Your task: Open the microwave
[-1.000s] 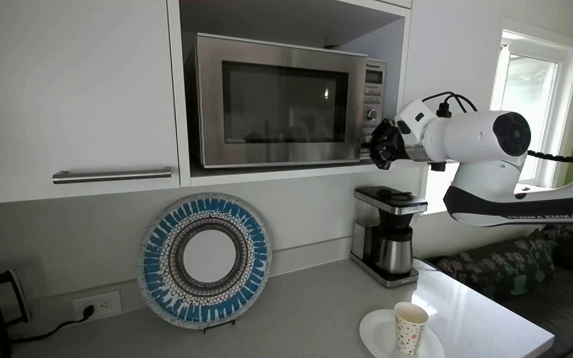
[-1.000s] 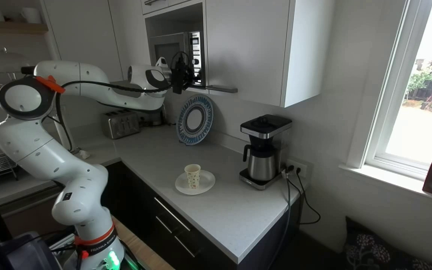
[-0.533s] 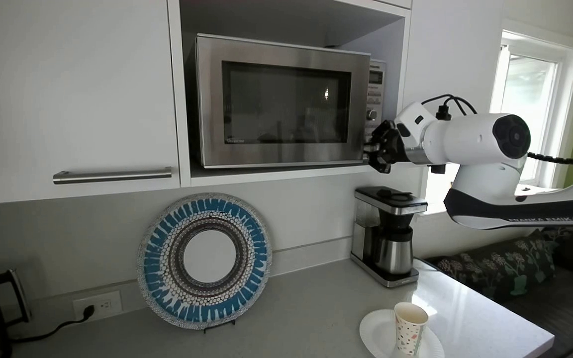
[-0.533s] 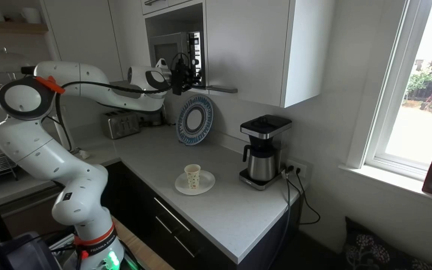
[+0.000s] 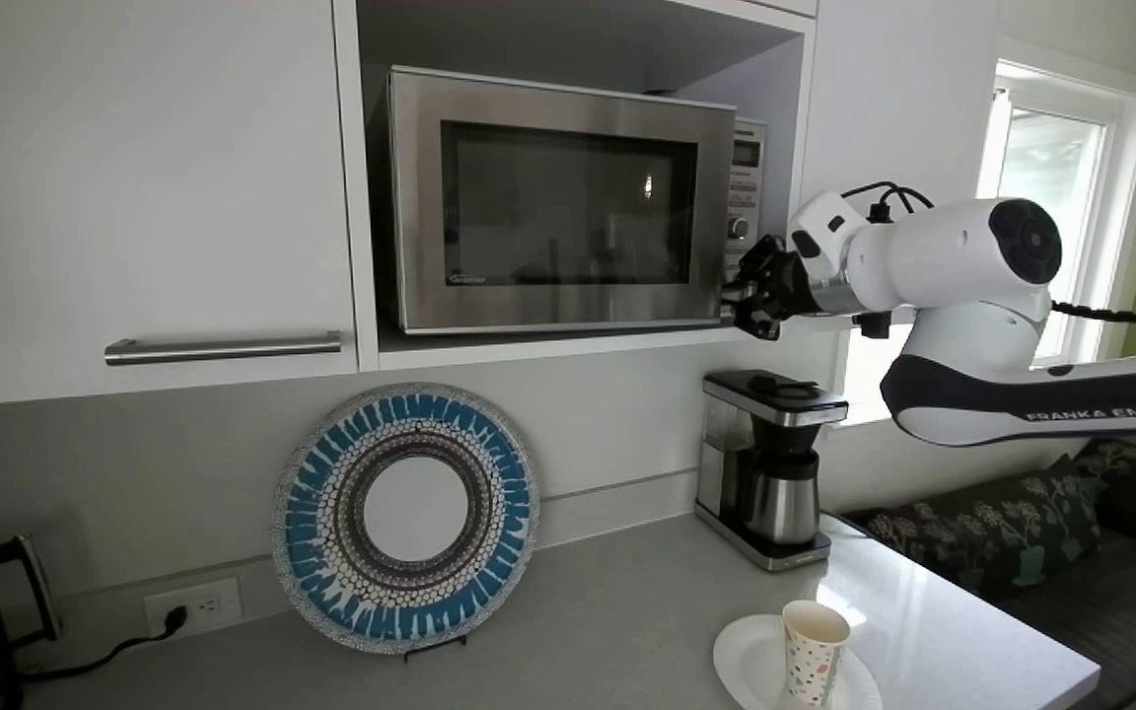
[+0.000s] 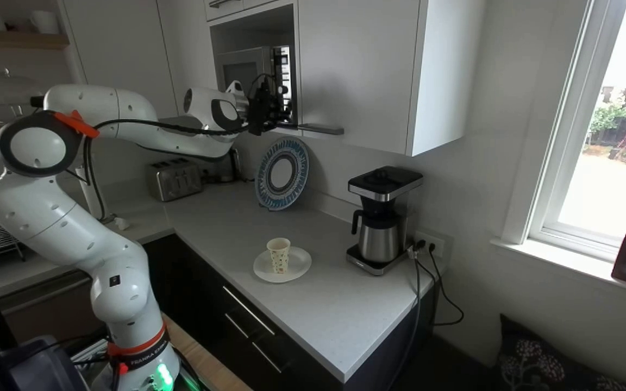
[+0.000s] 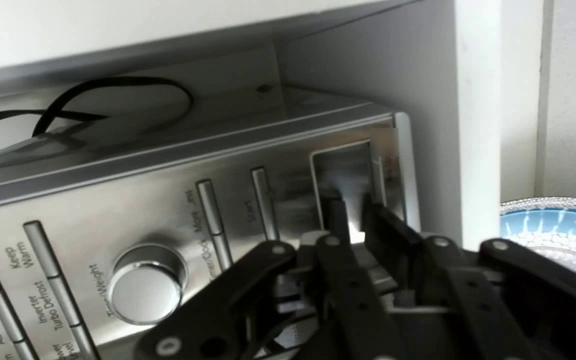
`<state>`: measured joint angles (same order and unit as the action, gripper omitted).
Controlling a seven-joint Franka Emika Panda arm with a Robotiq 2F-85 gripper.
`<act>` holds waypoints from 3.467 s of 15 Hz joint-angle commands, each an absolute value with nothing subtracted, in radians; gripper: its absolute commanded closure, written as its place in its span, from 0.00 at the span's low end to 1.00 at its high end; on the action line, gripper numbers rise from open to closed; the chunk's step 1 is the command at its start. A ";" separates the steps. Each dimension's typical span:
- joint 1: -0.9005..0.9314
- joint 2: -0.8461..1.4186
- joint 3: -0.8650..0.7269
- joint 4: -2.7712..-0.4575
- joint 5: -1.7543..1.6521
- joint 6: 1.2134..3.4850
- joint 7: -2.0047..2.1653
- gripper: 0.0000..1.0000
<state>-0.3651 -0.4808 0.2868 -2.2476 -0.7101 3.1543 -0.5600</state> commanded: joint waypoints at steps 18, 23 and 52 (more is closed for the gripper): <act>0.041 -0.632 0.041 -2.109 -0.368 2.338 -0.732 0.53; 0.126 -0.607 -0.009 -2.050 -0.212 2.265 -0.668 0.53; 0.226 -0.816 -0.162 -2.019 0.060 2.040 -0.591 0.53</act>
<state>0.1947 -0.7775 -0.1406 -2.0019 0.0158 2.0594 -0.5781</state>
